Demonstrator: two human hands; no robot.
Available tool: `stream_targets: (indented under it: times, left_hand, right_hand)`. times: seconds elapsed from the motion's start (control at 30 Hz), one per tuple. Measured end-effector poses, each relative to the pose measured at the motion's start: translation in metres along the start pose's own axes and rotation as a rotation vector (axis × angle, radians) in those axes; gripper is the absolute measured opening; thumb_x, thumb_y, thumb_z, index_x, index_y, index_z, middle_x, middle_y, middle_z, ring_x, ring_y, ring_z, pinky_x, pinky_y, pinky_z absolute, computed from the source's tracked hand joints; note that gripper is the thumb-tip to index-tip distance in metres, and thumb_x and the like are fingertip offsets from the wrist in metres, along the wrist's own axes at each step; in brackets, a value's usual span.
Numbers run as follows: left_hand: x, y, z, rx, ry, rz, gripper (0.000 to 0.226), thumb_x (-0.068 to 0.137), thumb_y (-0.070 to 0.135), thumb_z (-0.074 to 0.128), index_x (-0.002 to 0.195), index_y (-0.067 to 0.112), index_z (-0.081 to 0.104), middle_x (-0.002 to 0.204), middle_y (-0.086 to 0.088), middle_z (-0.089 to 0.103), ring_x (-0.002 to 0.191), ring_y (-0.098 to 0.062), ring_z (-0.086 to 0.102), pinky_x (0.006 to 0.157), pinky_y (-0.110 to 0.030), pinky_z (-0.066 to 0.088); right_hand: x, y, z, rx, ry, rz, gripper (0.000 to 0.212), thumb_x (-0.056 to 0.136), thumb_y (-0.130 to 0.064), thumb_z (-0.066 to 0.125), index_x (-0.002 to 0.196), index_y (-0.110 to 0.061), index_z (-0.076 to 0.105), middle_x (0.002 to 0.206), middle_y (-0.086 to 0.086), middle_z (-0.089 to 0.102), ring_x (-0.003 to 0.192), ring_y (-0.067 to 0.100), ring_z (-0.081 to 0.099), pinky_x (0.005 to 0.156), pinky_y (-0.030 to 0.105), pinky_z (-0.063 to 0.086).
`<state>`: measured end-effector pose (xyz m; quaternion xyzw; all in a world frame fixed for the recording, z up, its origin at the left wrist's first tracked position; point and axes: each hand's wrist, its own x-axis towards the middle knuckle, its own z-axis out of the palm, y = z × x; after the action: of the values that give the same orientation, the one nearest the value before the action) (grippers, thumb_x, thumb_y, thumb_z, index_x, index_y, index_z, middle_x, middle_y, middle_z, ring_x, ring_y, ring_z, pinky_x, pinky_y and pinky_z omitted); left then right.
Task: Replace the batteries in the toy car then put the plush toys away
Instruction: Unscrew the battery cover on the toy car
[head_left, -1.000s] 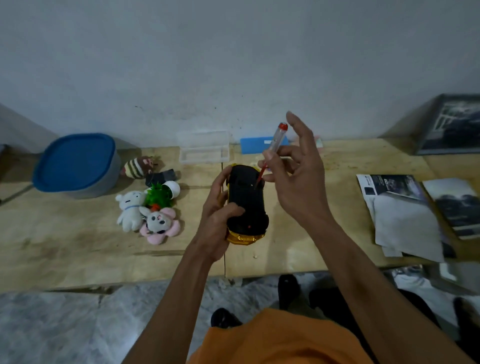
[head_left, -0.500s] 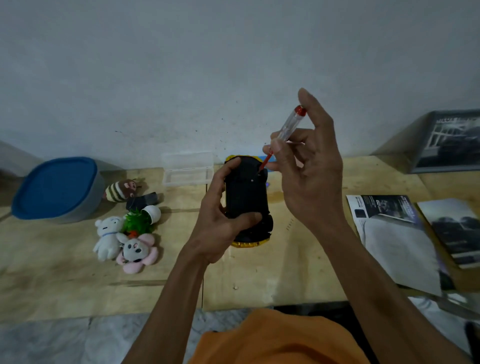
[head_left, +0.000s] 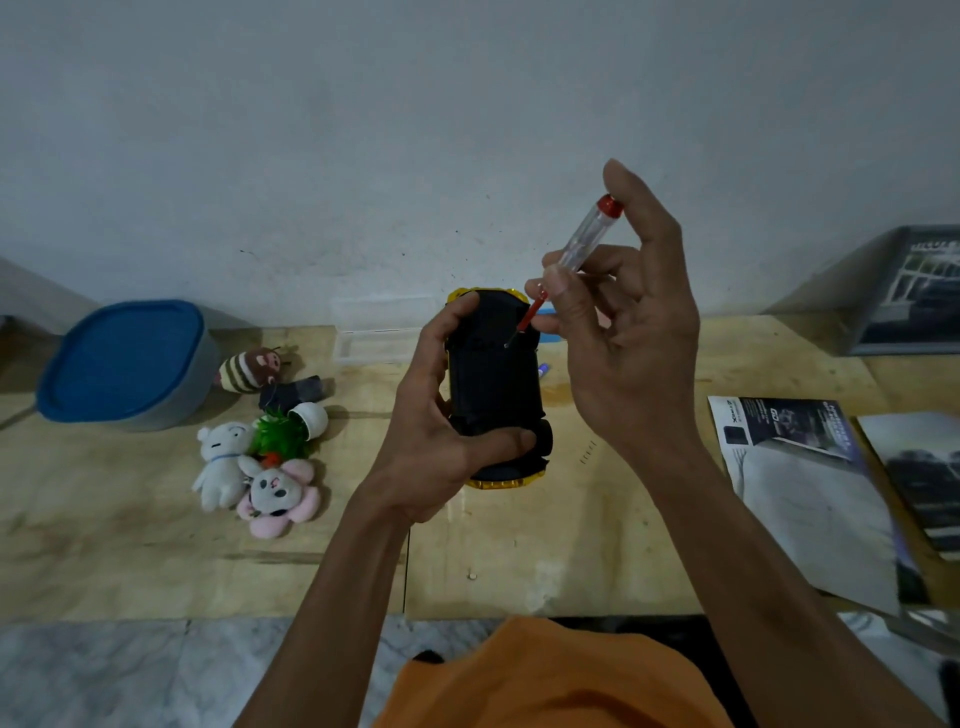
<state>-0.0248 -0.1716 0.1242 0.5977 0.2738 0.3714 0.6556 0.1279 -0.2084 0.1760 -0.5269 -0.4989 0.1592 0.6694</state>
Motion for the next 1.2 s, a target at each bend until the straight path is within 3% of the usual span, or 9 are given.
stream_targets:
  times: [0.33,0.63,0.83,1.03,1.2]
  left_hand:
    - [-0.001,0.000,-0.006,-0.001,0.005,-0.015,0.107,0.063,-0.015,0.079,0.151,0.026,0.034,0.146,-0.009,0.047,0.103,-0.034,0.068,0.079,-0.047,0.060]
    - [-0.004,0.003,-0.011,-0.017,0.003,-0.018,0.108,0.066,-0.029,0.074,0.150,0.025,0.034,0.145,-0.002,0.048,0.099,-0.027,0.071,0.077,-0.043,0.060]
    - [-0.007,0.007,-0.014,-0.002,0.016,-0.021,0.105,0.061,-0.015,0.079,0.148,0.027,0.038,0.144,0.003,0.049,0.107,-0.020,0.068,0.080,-0.043,0.061]
    - [-0.008,0.004,-0.017,-0.028,0.008,-0.033,0.106,0.060,-0.016,0.079,0.148,0.026,0.038,0.146,0.001,0.047,0.114,-0.021,0.065,0.079,-0.039,0.060]
    - [-0.012,0.001,-0.024,-0.080,0.028,-0.067,0.108,0.058,-0.016,0.080,0.147,0.030,0.040,0.143,-0.001,0.050,0.113,-0.030,0.066,0.081,-0.050,0.061]
  right_hand:
    - [0.000,0.002,0.007,-0.020,-0.002,0.007,0.055,0.100,-0.008,0.059,0.147,-0.021,0.034,0.093,0.007,0.067,0.086,0.025,0.072,0.074,0.040,0.062]
    - [-0.003,0.001,0.015,-0.072,-0.003,-0.045,0.054,0.099,-0.010,0.061,0.145,-0.022,0.037,0.096,-0.001,0.068,0.086,0.022,0.073,0.076,0.044,0.061]
    - [-0.002,-0.007,0.016,-0.094,-0.016,-0.019,0.051,0.096,-0.010,0.066,0.142,-0.014,0.045,0.120,0.005,0.068,0.104,0.013,0.071,0.078,0.032,0.062]
    - [0.003,-0.010,0.022,-0.181,-0.001,-0.117,0.050,0.091,-0.013,0.074,0.134,-0.023,0.052,0.117,0.001,0.066,0.088,0.014,0.072,0.069,0.031,0.062]
    - [0.001,-0.009,0.027,-0.195,-0.002,-0.116,0.041,0.093,-0.010,0.070,0.132,-0.011,0.056,0.115,0.001,0.067,0.087,0.012,0.073,0.069,0.027,0.061]
